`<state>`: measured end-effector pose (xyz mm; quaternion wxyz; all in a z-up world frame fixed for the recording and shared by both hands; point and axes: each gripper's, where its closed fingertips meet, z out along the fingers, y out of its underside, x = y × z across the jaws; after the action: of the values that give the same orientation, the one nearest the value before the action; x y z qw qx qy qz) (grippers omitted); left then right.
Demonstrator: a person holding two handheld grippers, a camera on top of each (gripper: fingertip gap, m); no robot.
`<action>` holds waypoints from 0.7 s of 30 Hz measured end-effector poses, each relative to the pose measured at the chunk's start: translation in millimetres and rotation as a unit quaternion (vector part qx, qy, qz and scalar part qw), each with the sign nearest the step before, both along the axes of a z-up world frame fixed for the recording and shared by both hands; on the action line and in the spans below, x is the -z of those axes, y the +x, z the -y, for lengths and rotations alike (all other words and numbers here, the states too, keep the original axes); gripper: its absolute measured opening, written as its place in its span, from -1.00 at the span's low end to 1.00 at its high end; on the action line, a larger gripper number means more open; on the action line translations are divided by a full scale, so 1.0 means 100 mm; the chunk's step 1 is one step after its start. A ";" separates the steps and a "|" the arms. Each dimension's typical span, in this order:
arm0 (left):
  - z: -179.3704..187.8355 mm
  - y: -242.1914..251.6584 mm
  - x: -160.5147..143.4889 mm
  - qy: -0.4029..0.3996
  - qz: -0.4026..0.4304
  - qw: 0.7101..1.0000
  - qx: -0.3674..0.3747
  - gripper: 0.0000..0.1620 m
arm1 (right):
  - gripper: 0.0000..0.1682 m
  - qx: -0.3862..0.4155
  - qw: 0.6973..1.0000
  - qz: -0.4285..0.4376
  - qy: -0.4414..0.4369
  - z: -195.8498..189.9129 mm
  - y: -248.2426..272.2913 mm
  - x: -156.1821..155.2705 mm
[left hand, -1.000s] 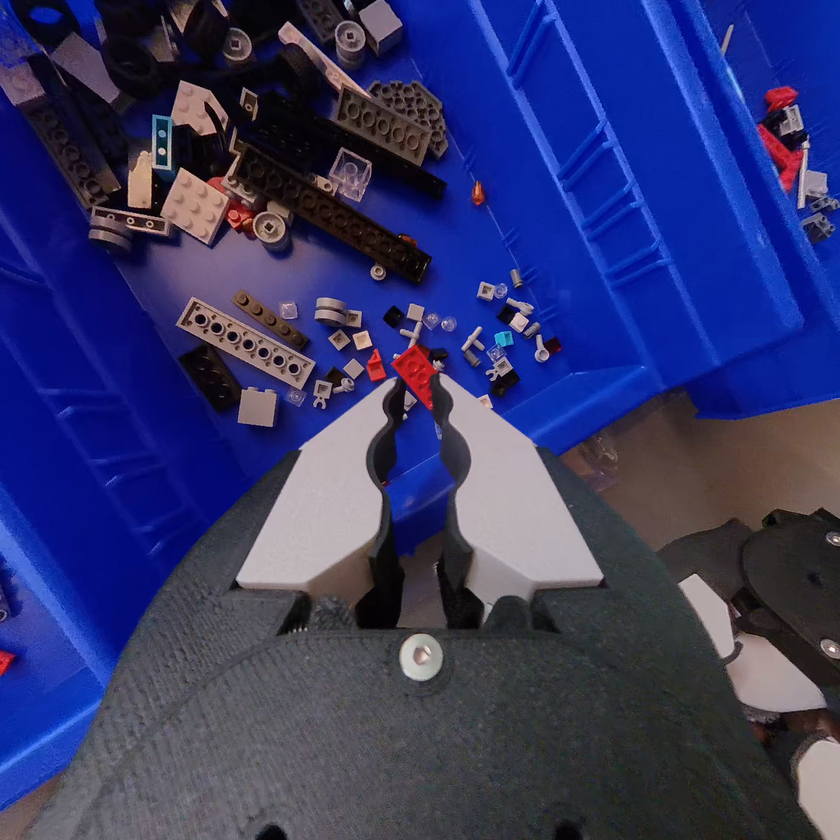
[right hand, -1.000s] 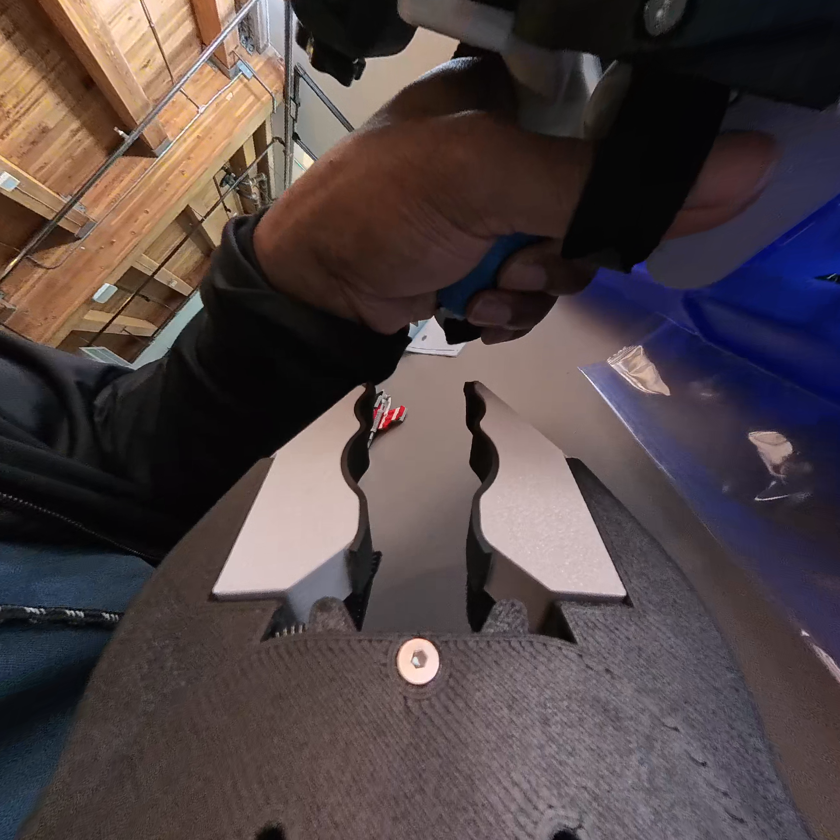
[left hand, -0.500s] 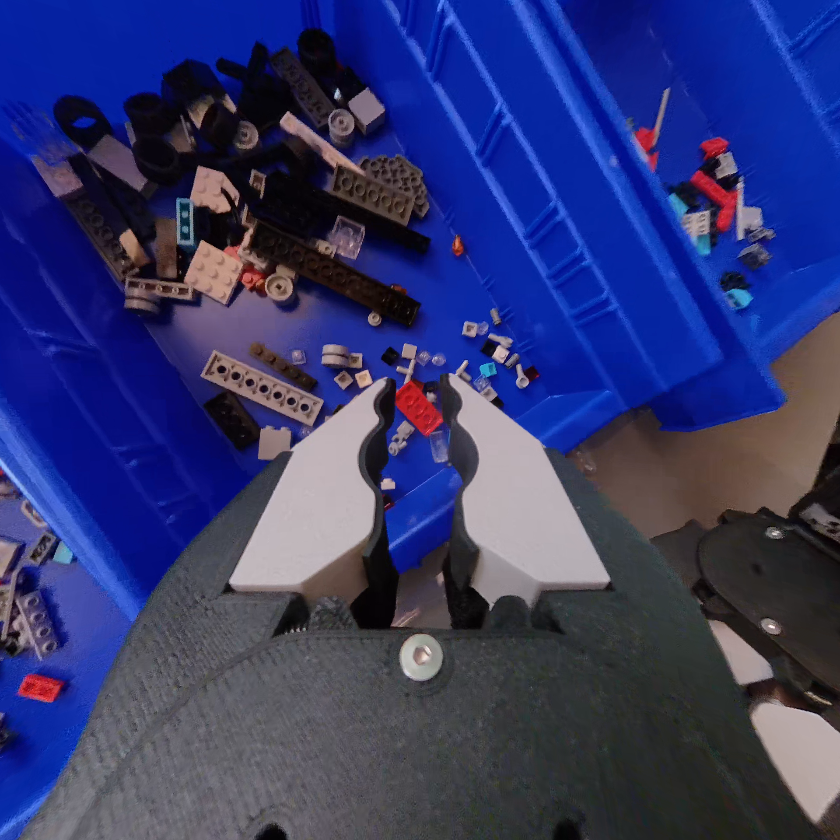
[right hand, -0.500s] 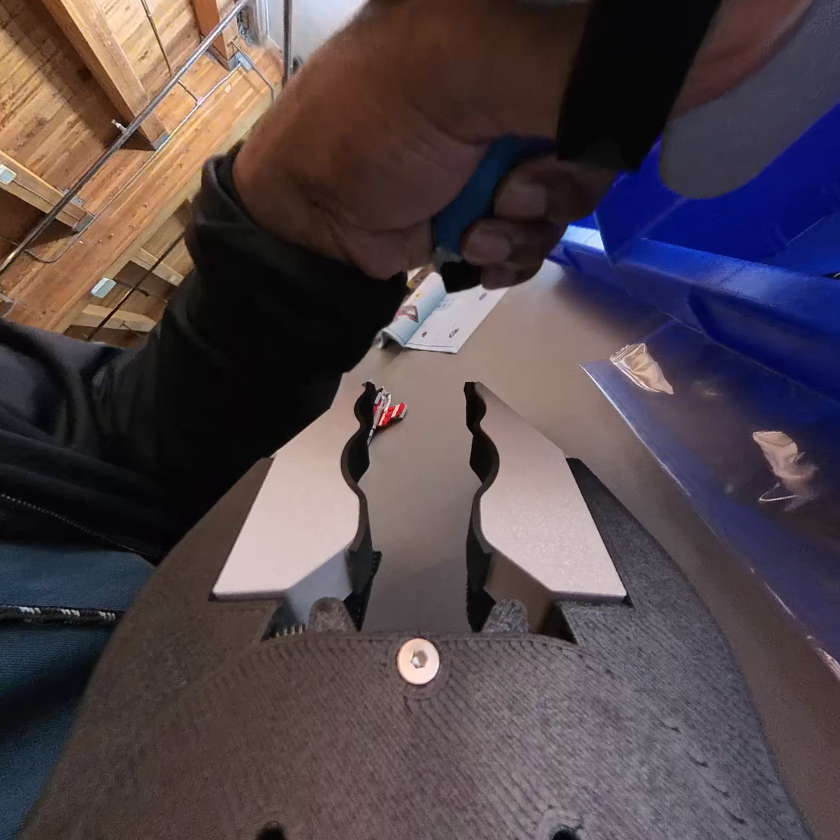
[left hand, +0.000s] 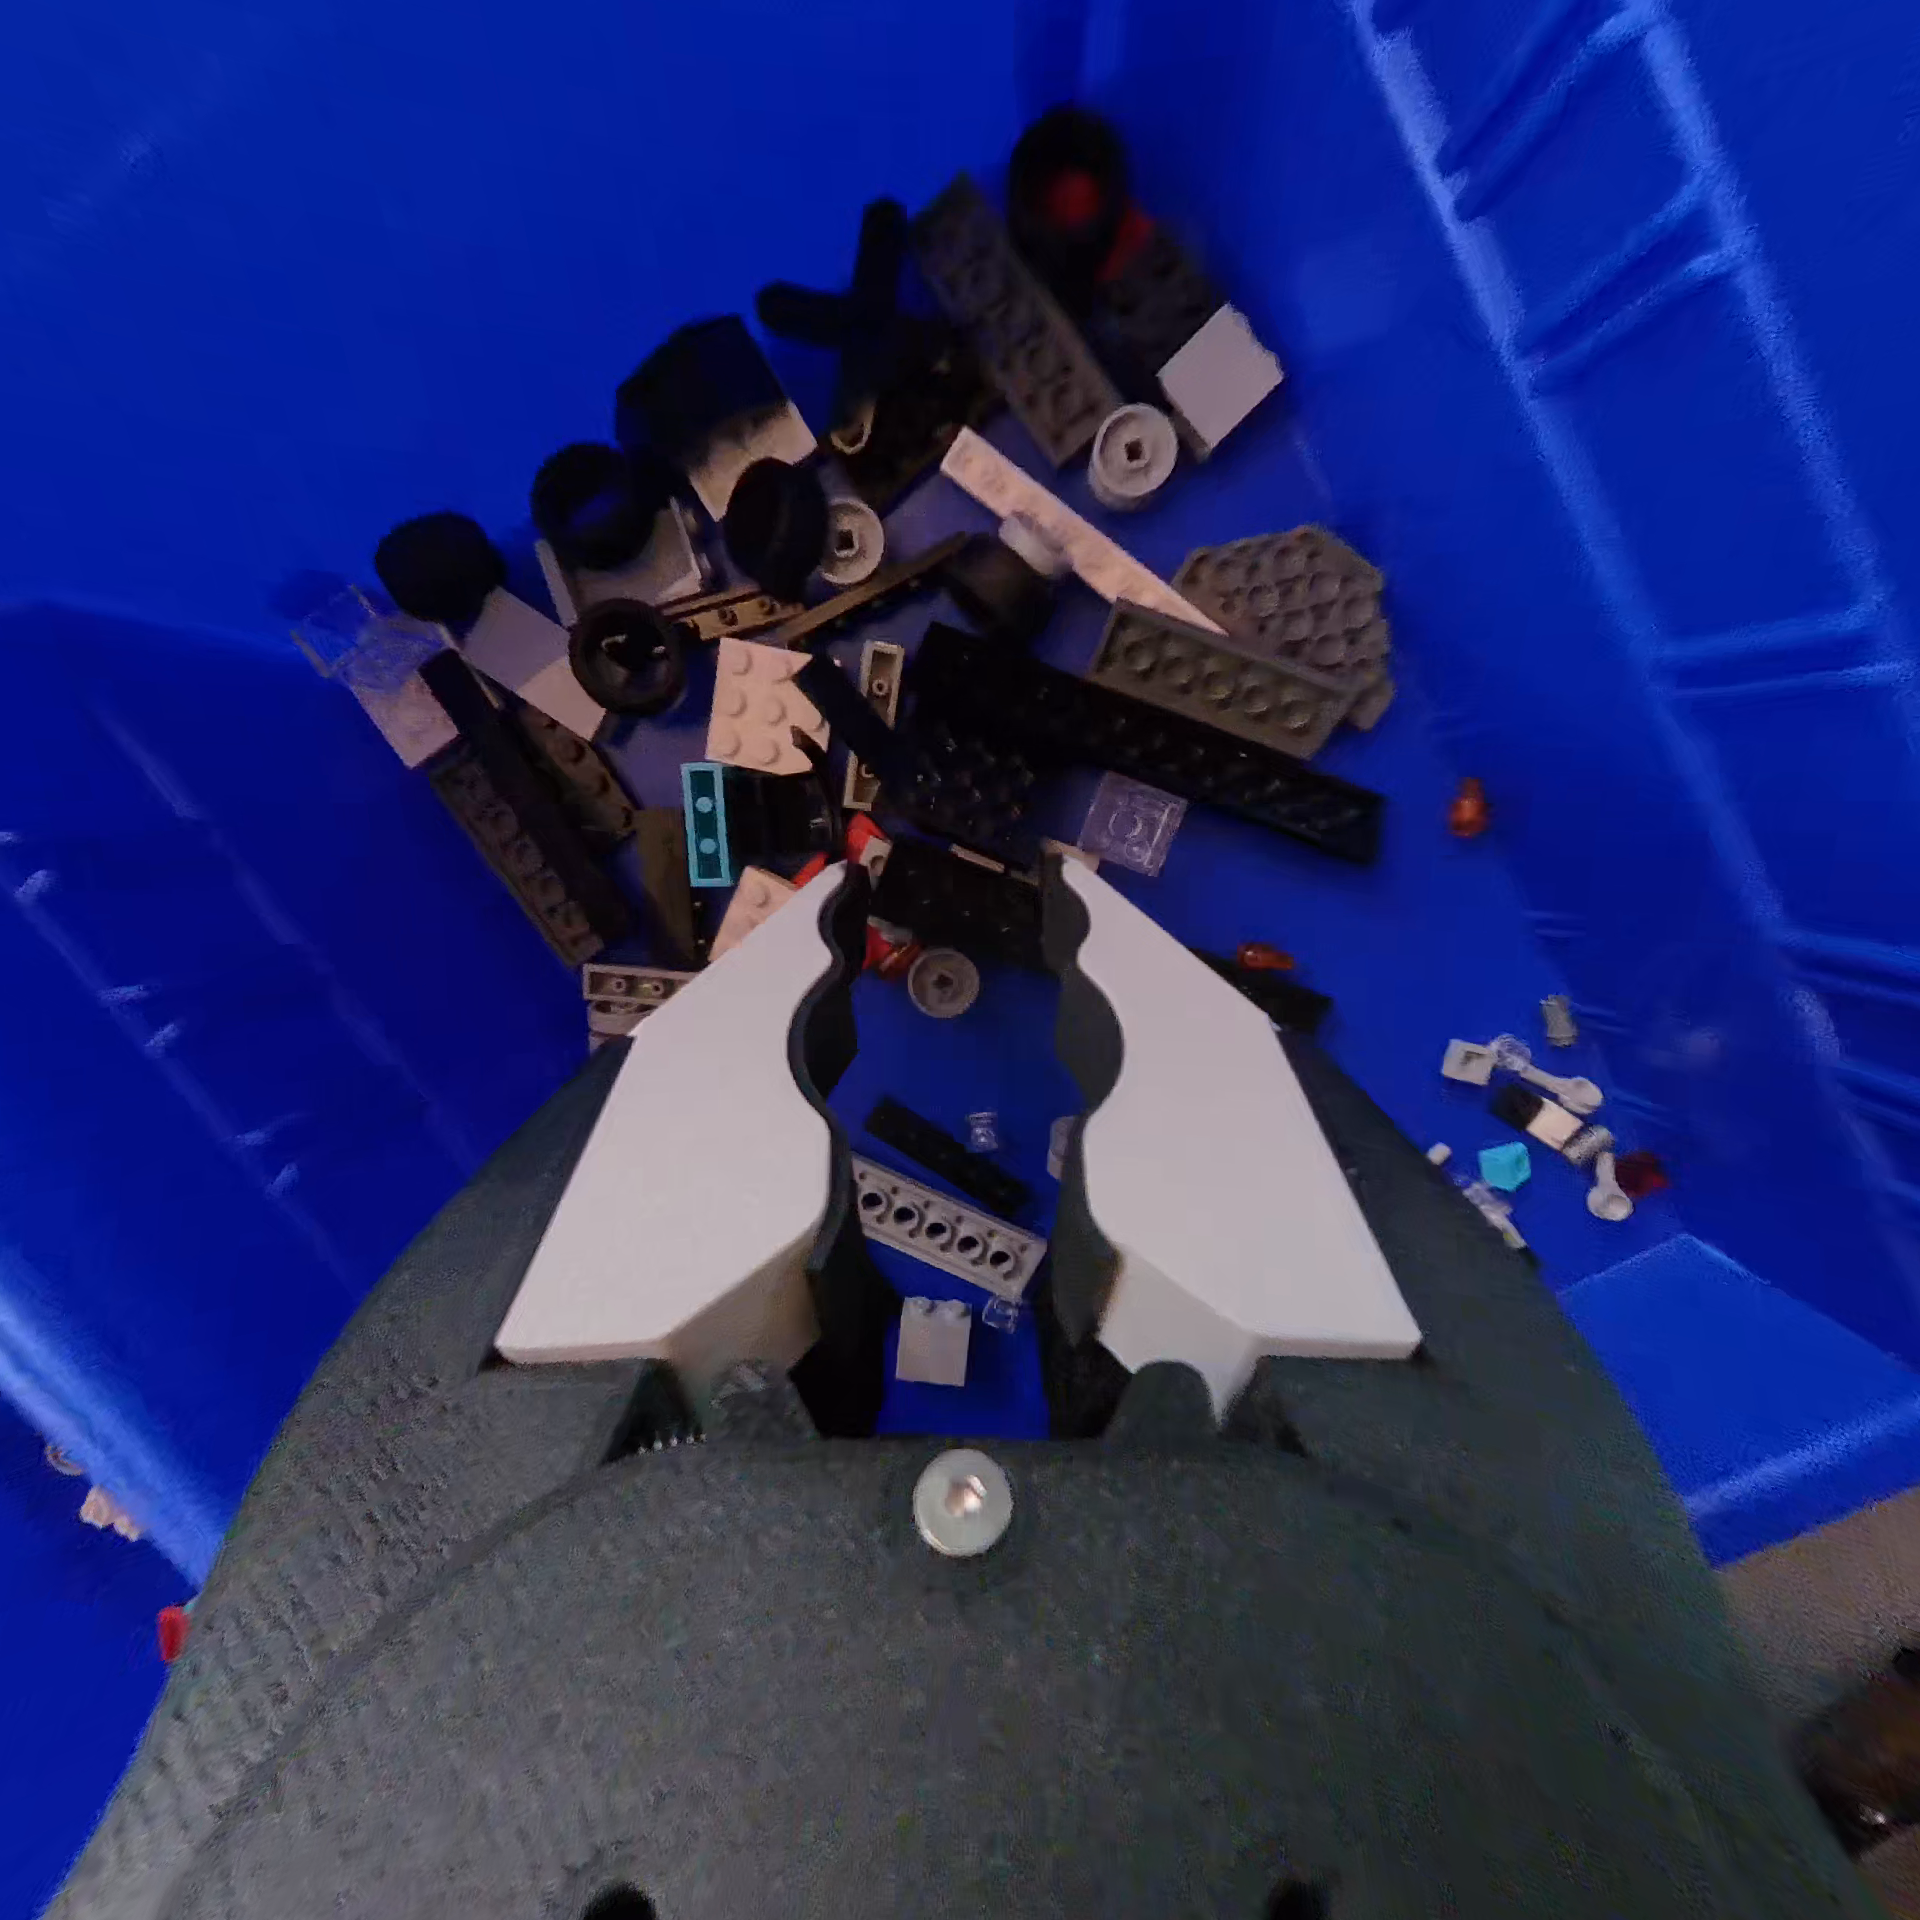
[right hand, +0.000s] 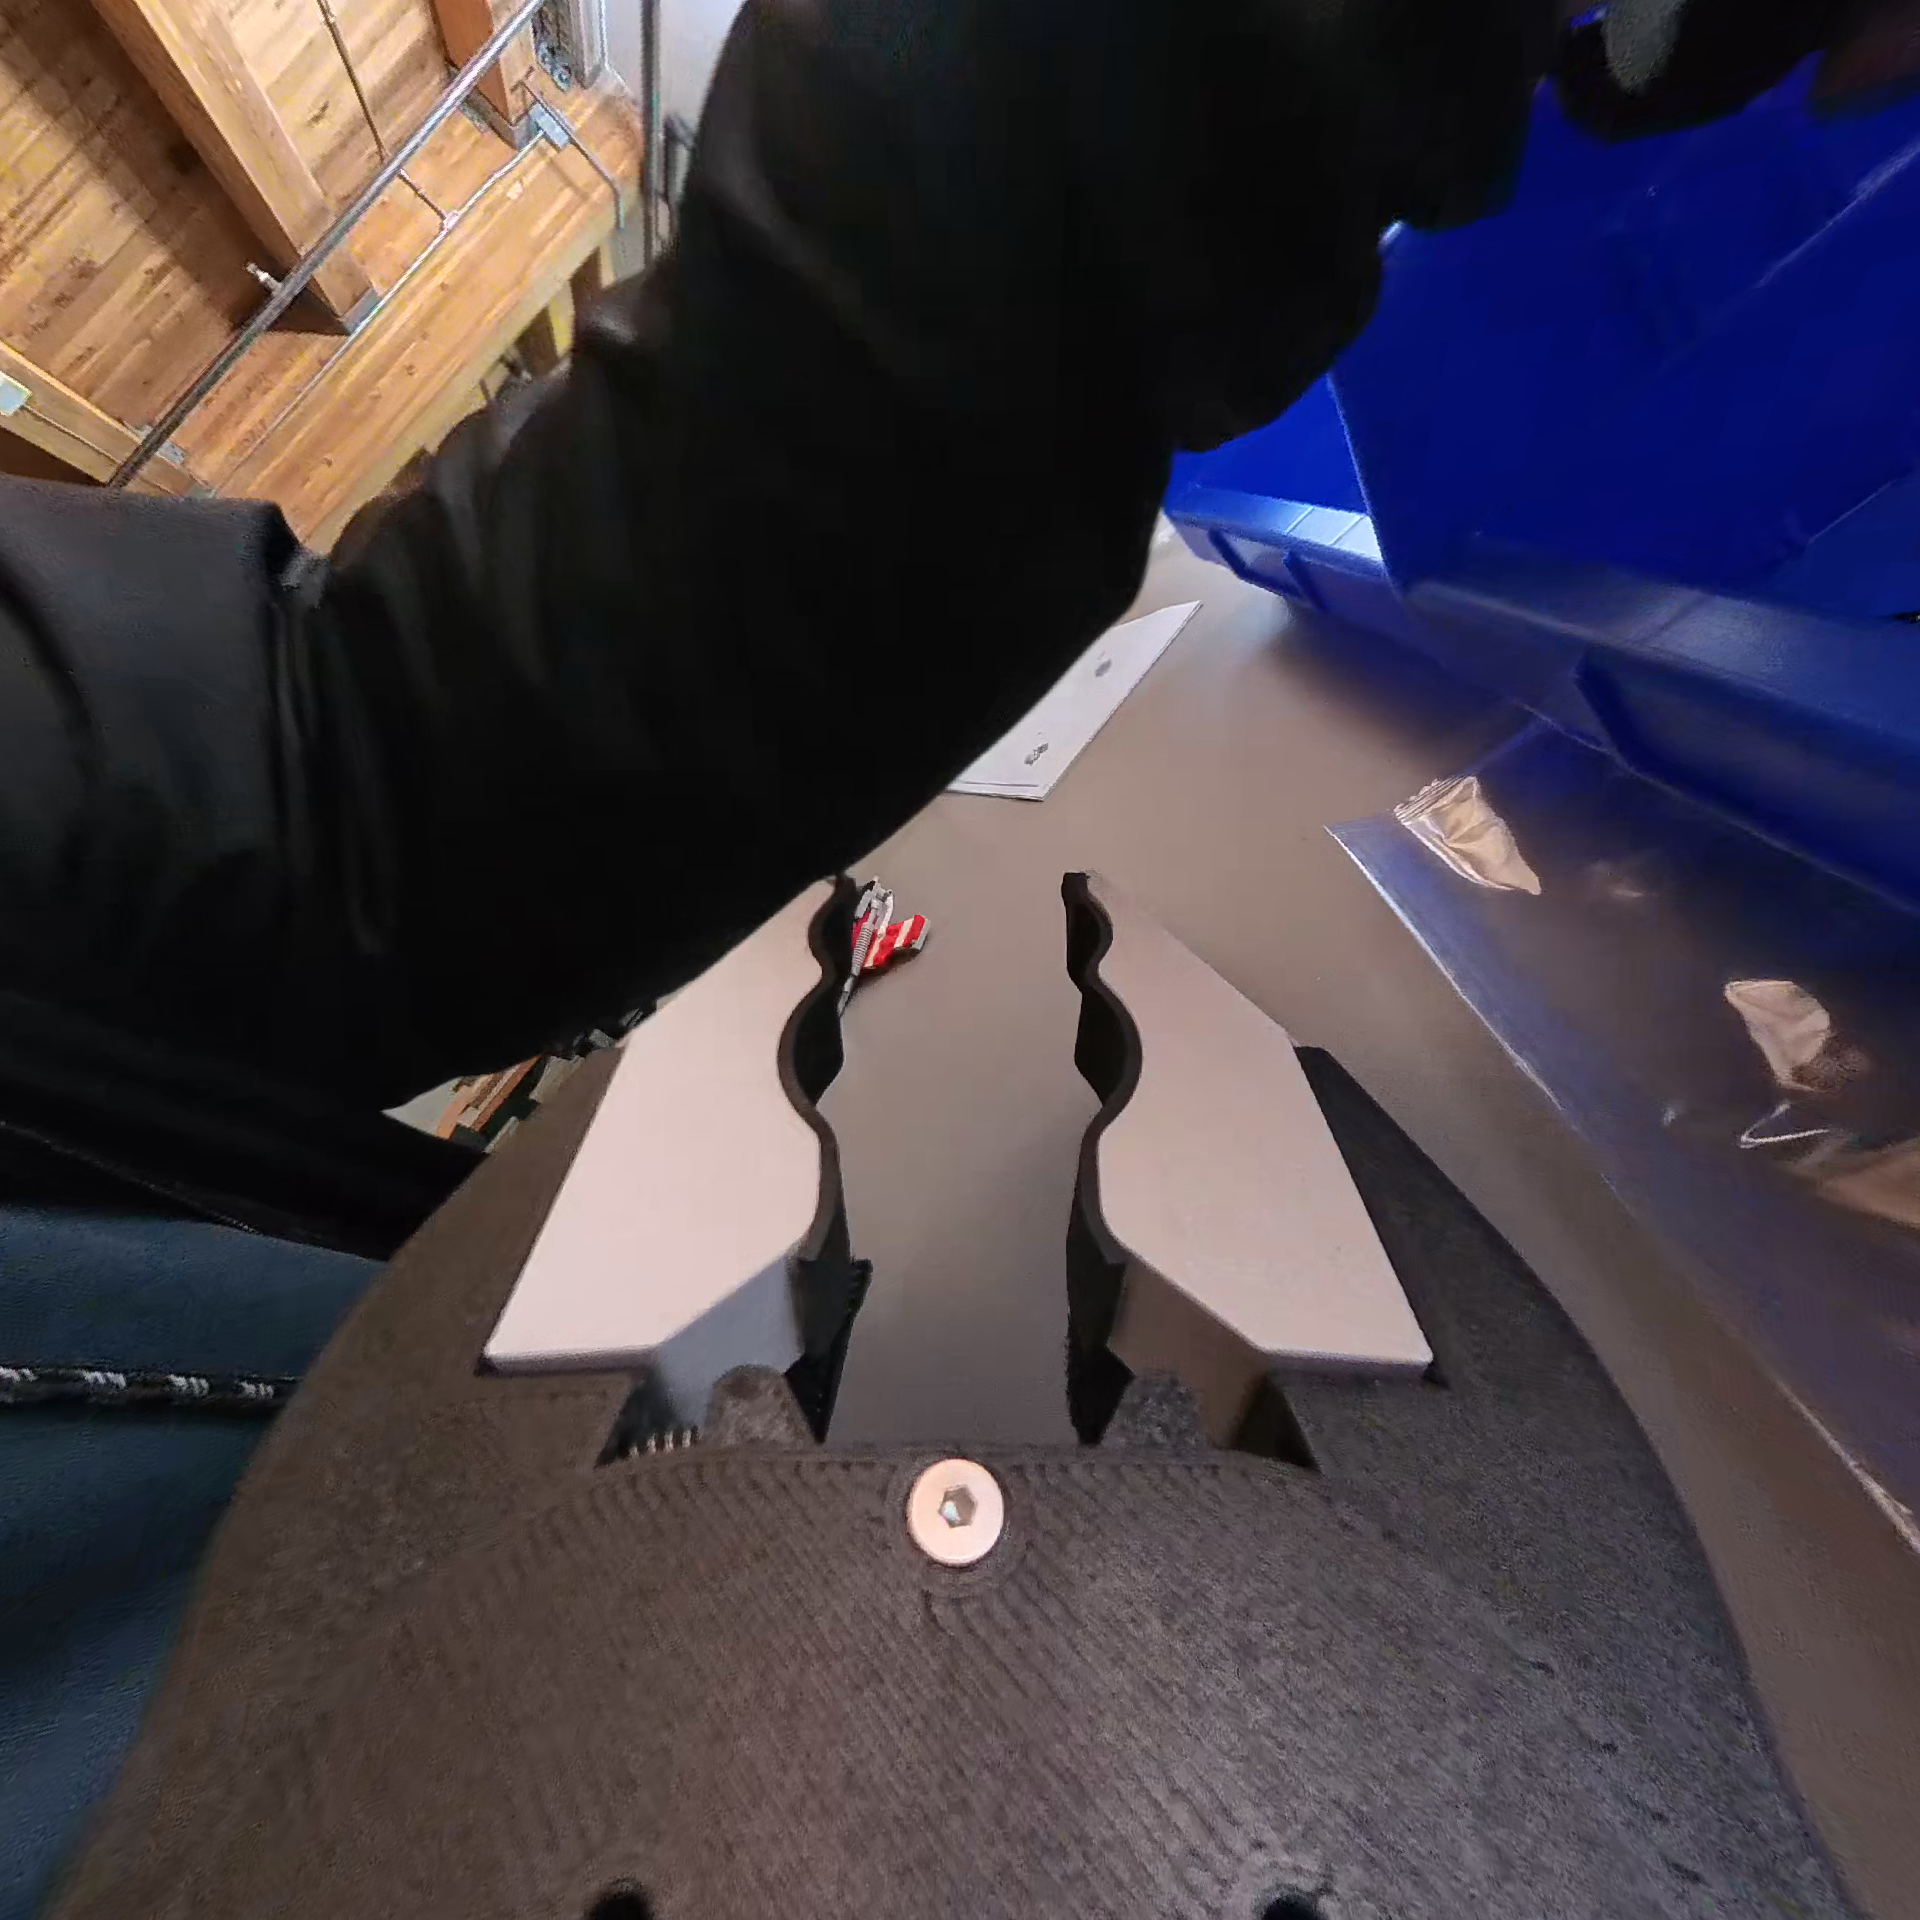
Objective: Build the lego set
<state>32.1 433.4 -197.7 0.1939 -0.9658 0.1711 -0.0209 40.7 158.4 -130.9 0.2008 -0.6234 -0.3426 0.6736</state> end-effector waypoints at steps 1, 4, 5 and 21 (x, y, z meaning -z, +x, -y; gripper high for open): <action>0.00 0.00 0.05 -0.006 -0.005 1.000 -0.001 -0.54 | -0.51 0.000 1.000 -0.002 -0.001 0.00 0.00 0.00; 0.05 0.08 0.06 -0.009 -0.001 1.000 0.022 -0.61 | -0.51 -0.002 1.000 -0.006 -0.008 -0.01 0.01 -0.02; 0.11 0.14 0.05 -0.021 0.014 0.999 0.032 -0.65 | -0.51 -0.001 1.000 -0.008 -0.010 -0.02 0.01 -0.02; 0.00 -0.20 -0.01 -0.033 -0.090 0.995 0.037 -0.64 | -0.50 -0.002 1.000 -0.005 -0.010 -0.01 0.01 -0.01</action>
<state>12.0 433.1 -196.2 0.1446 -0.9625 0.2231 0.0535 41.7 159.4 -130.2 0.1947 -0.6214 -0.3367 0.6801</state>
